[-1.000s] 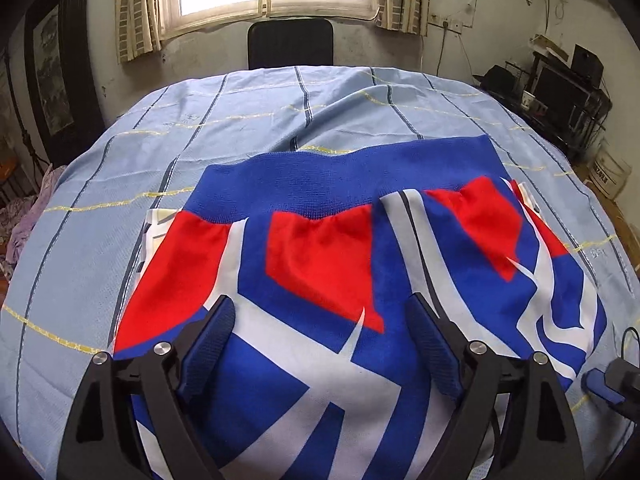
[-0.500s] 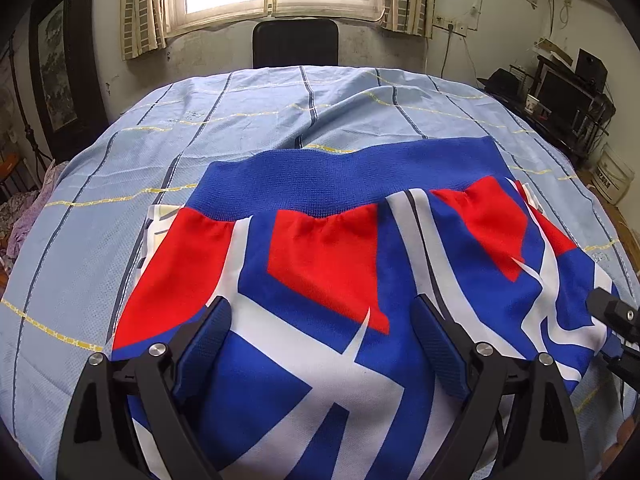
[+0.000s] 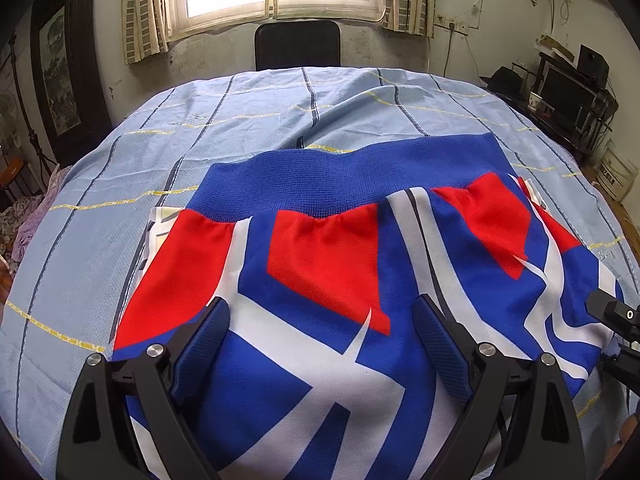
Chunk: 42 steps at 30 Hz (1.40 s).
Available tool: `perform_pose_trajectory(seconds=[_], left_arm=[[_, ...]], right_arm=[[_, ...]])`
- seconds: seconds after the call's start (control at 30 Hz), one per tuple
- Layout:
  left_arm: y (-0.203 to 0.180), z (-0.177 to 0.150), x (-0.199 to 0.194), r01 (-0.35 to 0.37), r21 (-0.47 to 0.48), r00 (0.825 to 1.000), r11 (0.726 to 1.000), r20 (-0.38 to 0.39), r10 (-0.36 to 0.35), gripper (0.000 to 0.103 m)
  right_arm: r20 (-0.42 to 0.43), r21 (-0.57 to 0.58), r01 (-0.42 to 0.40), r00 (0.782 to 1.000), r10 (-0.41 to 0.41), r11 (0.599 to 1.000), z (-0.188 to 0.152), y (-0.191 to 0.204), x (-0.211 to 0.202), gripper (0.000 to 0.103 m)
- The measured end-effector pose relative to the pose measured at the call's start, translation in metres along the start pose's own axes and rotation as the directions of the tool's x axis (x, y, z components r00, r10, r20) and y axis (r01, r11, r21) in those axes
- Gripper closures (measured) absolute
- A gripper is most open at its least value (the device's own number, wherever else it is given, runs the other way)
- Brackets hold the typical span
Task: Fold large clothes
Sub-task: 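Grasp the folded hoodie bundle with both grippers and flip it over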
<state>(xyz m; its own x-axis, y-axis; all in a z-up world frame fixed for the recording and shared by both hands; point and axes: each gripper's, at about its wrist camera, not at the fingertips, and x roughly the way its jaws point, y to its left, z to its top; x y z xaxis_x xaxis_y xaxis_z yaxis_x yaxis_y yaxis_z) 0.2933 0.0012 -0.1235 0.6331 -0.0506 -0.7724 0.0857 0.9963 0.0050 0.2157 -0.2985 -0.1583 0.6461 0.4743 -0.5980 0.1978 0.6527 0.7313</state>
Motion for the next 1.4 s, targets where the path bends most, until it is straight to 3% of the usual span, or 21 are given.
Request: perform_pose_trajectory(seconds=[0.13, 0.27, 0.37, 0.43, 0.53, 0.67, 0.8, 0.87, 0.97, 1.07, 1.13, 1.2, 1.27, 1.37, 1.4], left_arm=[[0.001, 0.001, -0.001, 0.013, -0.011, 1.0, 1.0, -0.003, -0.013, 0.011], [0.013, 0.006, -0.016, 0.081, -0.064, 0.996, 0.995, 0.032, -0.08, 0.029], [0.015, 0.008, -0.015, 0.068, -0.07, 0.997, 0.995, 0.024, -0.067, 0.03], [0.011, 0.006, -0.003, 0.047, -0.051, 0.999, 0.998, -0.017, -0.048, 0.029], [0.009, 0.007, -0.004, 0.033, -0.027, 0.999, 0.999, -0.012, -0.033, 0.029], [0.032, 0.014, -0.008, 0.116, -0.115, 0.992, 0.987, -0.036, -0.121, 0.032], [0.08, 0.028, -0.027, 0.214, -0.25, 0.976, 0.944, 0.017, -0.217, 0.032], [0.101, 0.034, -0.039, 0.276, -0.305, 0.96, 0.911, 0.052, -0.274, 0.032], [0.126, 0.039, -0.054, 0.411, -0.347, 0.91, 0.843, 0.102, -0.402, 0.025], [0.128, 0.04, -0.058, 0.527, -0.35, 0.845, 0.775, 0.117, -0.522, 0.023], [0.118, 0.042, -0.06, 0.607, -0.326, 0.785, 0.725, 0.106, -0.61, 0.023], [0.103, 0.042, -0.064, 0.662, -0.285, 0.739, 0.693, 0.091, -0.668, 0.016], [0.094, 0.042, -0.07, 0.681, -0.256, 0.724, 0.687, 0.092, -0.683, 0.007], [0.092, 0.042, -0.079, 0.71, -0.23, 0.7, 0.666, 0.12, -0.704, 0.005], [0.094, 0.042, -0.08, 0.706, -0.231, 0.704, 0.669, 0.128, -0.699, 0.004]], right_arm=[[0.011, -0.018, 0.004, 1.0, -0.004, 1.0, -0.002, 0.001, 0.0, 0.047], [0.013, -0.01, 0.001, 1.0, -0.001, 1.0, -0.001, 0.0, 0.001, 0.049], [0.017, -0.025, 0.065, 0.998, -0.065, 0.998, 0.0, -0.002, 0.001, 0.074], [0.016, -0.028, 0.063, 0.998, -0.063, 0.998, 0.0, -0.002, 0.001, 0.078], [0.029, -0.063, 0.076, 0.997, -0.074, 0.995, 0.0, 0.006, -0.001, 0.087], [0.109, -0.215, 0.133, 0.988, -0.112, 0.968, -0.007, 0.047, -0.012, 0.094], [0.186, -0.37, 0.197, 0.973, -0.136, 0.908, -0.016, 0.099, -0.015, 0.094], [0.216, -0.449, 0.215, 0.968, -0.128, 0.867, -0.025, 0.127, -0.014, 0.094], [0.243, -0.545, 0.222, 0.965, -0.1, 0.808, -0.044, 0.159, -0.011, 0.094], [0.26, -0.649, 0.22, 0.964, -0.06, 0.729, -0.073, 0.186, -0.007, 0.095], [0.258, -0.714, 0.221, 0.965, -0.044, 0.664, -0.093, 0.2, -0.003, 0.095], [0.232, -0.768, 0.202, 0.972, -0.03, 0.607, -0.109, 0.21, 0.004, 0.095], [0.219, -0.802, 0.193, 0.975, -0.022, 0.566, -0.123, 0.217, 0.009, 0.095], [0.195, -0.843, 0.173, 0.981, -0.01, 0.51, -0.142, 0.226, 0.015, 0.095], [0.179, -0.854, 0.159, 0.984, -0.008, 0.495, -0.146, 0.229, 0.018, 0.095]])
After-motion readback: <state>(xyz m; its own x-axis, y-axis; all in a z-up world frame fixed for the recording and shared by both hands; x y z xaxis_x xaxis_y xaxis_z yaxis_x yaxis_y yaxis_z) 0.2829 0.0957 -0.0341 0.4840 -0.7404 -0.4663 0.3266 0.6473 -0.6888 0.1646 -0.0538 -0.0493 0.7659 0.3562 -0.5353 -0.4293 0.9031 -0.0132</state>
